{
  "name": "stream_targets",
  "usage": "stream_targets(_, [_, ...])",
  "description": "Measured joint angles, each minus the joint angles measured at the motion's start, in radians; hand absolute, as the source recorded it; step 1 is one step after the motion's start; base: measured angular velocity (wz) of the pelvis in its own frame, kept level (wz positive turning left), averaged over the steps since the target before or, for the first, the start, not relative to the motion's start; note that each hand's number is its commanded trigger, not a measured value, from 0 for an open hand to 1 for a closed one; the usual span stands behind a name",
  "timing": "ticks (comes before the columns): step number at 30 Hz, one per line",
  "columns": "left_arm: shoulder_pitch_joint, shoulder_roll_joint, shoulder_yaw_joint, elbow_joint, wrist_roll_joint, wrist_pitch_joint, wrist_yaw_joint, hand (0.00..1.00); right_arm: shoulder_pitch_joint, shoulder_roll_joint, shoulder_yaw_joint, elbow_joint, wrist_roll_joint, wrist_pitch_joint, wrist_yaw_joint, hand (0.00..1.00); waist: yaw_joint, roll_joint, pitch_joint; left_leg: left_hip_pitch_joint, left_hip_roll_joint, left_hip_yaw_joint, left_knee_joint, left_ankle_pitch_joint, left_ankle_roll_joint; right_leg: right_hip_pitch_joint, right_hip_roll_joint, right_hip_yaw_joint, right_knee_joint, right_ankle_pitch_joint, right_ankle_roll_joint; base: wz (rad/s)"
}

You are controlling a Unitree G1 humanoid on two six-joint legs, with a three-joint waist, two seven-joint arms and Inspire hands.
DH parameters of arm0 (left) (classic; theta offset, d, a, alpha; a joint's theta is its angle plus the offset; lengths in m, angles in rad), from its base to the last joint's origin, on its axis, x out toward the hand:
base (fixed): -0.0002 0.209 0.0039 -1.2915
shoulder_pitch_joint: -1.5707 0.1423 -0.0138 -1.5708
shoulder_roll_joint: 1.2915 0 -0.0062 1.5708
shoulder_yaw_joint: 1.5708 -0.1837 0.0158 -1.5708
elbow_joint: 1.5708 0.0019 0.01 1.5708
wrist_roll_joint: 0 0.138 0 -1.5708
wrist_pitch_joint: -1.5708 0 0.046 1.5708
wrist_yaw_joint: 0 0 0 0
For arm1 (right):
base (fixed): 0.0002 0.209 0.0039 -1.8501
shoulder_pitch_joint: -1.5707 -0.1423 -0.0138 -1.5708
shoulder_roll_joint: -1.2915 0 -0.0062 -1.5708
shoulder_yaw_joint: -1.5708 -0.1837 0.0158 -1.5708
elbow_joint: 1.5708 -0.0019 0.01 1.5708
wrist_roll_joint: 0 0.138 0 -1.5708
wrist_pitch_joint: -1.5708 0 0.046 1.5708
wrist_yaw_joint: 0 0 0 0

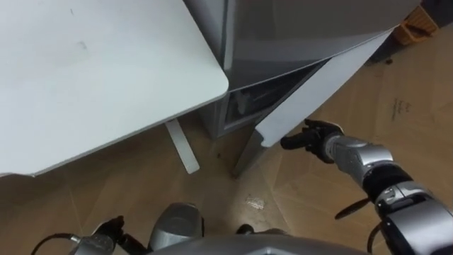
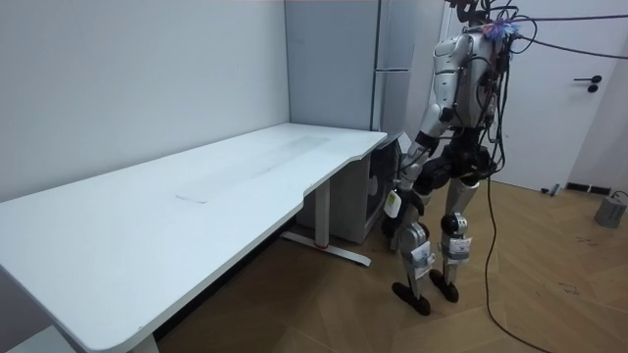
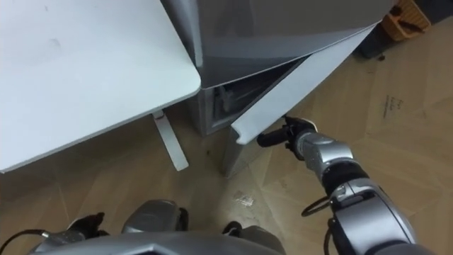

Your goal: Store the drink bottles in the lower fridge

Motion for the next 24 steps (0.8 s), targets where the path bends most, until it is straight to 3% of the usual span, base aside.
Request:
stream_targets(5, [-0.001, 0.001, -0.014, 0.007, -0.001, 0.004, 0.000, 0.00, -0.003, -0.001, 0.027, -0.006, -0.005, 0.037, -0.022, 0.00, -0.010, 0.008, -0.0012, -0.005, -0.003, -0.043, -0.006, 0.008, -0.010, 0.027, 0.008, -0.033, -0.031, 0.003, -0.002, 0.26])
stream_targets(10, [0.002, 0.006, -0.009, 0.010, 0.000, 0.017, 0.000, 0.00, -0.013, -0.004, 0.060, -0.008, -0.004, 0.070, -0.026, 0.00, -0.010, 0.008, -0.0014, 0.004, -0.009, -0.085, -0.048, 0.039, -0.027, 0.051, 0.015, -0.073, -0.068, 0.006, -0.011, 0.25])
stream_targets(14, [0.001, 0.006, -0.010, 0.009, -0.001, 0.026, 0.000, 0.00, -0.038, -0.006, 0.103, -0.008, -0.005, 0.123, -0.035, 0.00, -0.010, 0.010, -0.0015, 0.005, -0.008, -0.130, -0.062, 0.057, -0.047, 0.073, 0.030, -0.109, -0.093, 0.004, -0.026, 0.27])
stream_targets(17, [0.006, -0.004, -0.010, 0.008, -0.001, 0.042, 0.000, 0.00, -0.047, -0.002, 0.109, -0.008, -0.002, 0.126, -0.034, 0.00, -0.009, 0.014, -0.0012, 0.006, 0.002, -0.136, -0.069, 0.065, -0.060, 0.074, 0.040, -0.113, -0.098, 0.001, -0.040, 0.04])
stream_targets(24, [0.011, -0.007, -0.010, -0.024, -0.001, 0.042, 0.001, 0.00, -0.060, 0.000, 0.147, -0.022, 0.031, 0.126, -0.034, 0.00, -0.007, 0.015, -0.0051, 0.007, 0.002, -0.202, -0.091, 0.091, -0.096, 0.070, 0.055, -0.137, -0.094, -0.008, -0.079, 0.04])
